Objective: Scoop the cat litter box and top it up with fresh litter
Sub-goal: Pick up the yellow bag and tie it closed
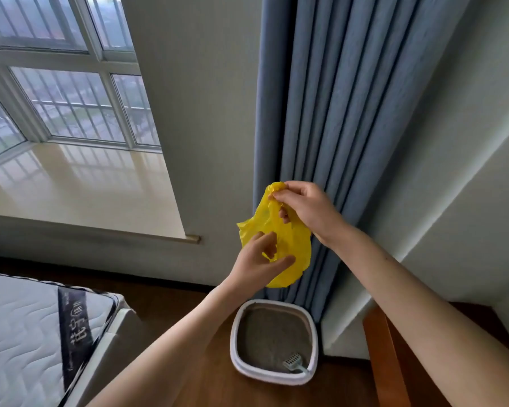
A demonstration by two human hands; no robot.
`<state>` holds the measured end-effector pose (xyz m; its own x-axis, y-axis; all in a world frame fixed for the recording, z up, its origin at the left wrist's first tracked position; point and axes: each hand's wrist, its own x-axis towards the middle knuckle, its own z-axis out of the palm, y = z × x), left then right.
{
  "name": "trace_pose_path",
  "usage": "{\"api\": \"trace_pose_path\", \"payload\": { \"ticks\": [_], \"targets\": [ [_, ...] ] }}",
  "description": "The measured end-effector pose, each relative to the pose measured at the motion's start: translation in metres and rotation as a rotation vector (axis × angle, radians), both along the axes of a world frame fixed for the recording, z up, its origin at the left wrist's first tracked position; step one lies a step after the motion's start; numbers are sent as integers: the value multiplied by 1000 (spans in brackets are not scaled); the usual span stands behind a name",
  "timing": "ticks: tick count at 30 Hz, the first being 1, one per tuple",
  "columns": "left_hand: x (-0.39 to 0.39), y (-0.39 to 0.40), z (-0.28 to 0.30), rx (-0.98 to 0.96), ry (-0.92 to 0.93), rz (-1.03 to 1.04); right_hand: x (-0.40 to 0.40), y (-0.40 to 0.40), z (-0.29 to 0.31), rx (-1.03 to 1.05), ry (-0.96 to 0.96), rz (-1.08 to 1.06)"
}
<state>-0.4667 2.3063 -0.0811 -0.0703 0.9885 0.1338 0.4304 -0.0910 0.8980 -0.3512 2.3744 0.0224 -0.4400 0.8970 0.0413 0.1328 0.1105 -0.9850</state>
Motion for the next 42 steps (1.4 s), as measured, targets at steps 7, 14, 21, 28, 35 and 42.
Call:
{"api": "trace_pose_path", "payload": {
  "ticks": [7, 14, 21, 28, 35, 42],
  "targets": [
    [-5, 2, 2, -71, 392, 171, 11, -2, 9, 34, -17, -99],
    [-42, 12, 15, -407, 395, 187, 5, -13, 2, 128, -69, -177],
    [-49, -20, 5, -487, -140, -19, -14, -10, -3, 70, -173, -87],
    [-75, -12, -23, -184, -50, 321, -6, -3, 13, 93, -169, 15],
    [-56, 5, -49, -336, -75, -79, -1, 7, 23, -91, 257, 75],
    [-12, 14, -77, -790, -930, 39, 17, 18, 52, -220, 558, 43]
  ]
}}
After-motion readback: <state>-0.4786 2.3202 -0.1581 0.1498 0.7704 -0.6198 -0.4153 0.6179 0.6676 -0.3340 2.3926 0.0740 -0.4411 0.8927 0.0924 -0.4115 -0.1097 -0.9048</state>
